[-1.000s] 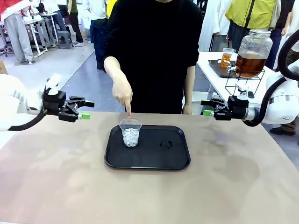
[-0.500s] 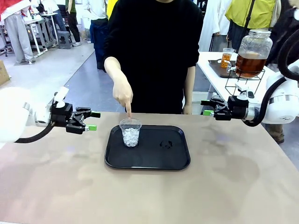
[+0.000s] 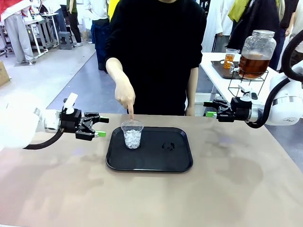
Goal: Pour the drink into the iced cup.
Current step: Pick up the iced cup indicated by the human and present it to them.
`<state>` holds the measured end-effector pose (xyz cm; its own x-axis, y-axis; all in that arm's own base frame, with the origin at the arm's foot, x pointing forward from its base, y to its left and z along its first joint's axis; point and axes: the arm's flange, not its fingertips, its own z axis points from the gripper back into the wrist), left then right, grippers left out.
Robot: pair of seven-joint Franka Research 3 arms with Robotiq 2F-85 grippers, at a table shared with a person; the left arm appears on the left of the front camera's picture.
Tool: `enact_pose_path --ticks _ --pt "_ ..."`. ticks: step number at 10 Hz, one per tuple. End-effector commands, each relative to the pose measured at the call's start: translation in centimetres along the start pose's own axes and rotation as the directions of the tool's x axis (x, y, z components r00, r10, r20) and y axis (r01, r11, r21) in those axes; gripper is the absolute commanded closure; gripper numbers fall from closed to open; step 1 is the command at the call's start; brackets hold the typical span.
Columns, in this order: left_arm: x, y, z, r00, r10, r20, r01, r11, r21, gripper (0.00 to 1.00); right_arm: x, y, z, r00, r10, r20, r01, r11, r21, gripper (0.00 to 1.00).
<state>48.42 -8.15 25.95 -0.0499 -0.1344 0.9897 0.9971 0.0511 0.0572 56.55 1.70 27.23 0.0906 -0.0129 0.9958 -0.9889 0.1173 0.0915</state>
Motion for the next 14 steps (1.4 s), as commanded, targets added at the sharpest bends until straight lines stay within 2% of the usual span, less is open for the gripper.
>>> enact_pose_path --ticks 1,2,3,9,14 --pt "-1.9 -0.5 -0.6 1.000 -0.018 0.009 0.018 1.000 0.025 0.00 0.3 -0.1 -0.1 1.000 -0.002 0.008 0.002 1.000 -0.004 0.00" --pt "-1.8 -0.6 -0.4 1.000 -0.022 -0.004 0.022 1.000 0.012 0.00 0.3 -0.1 -0.1 1.000 -0.002 0.008 0.002 1.000 -0.004 0.00" --pt "-0.1 0.1 -0.2 1.000 0.003 0.000 -0.003 1.000 -0.002 0.00 0.3 -0.1 -0.1 1.000 -0.002 0.008 0.002 1.000 -0.004 0.00" --pt "-0.5 0.3 -0.2 1.000 0.010 -0.003 -0.010 1.000 -0.002 0.00 0.3 -0.1 -0.1 1.000 -0.002 0.008 0.002 1.000 -0.004 0.00" --pt "-0.7 1.5 -1.8 0.998 0.043 -0.050 -0.042 0.999 0.006 0.00 0.3 -0.1 -0.1 1.000 -0.002 0.008 0.002 1.000 -0.004 0.00"
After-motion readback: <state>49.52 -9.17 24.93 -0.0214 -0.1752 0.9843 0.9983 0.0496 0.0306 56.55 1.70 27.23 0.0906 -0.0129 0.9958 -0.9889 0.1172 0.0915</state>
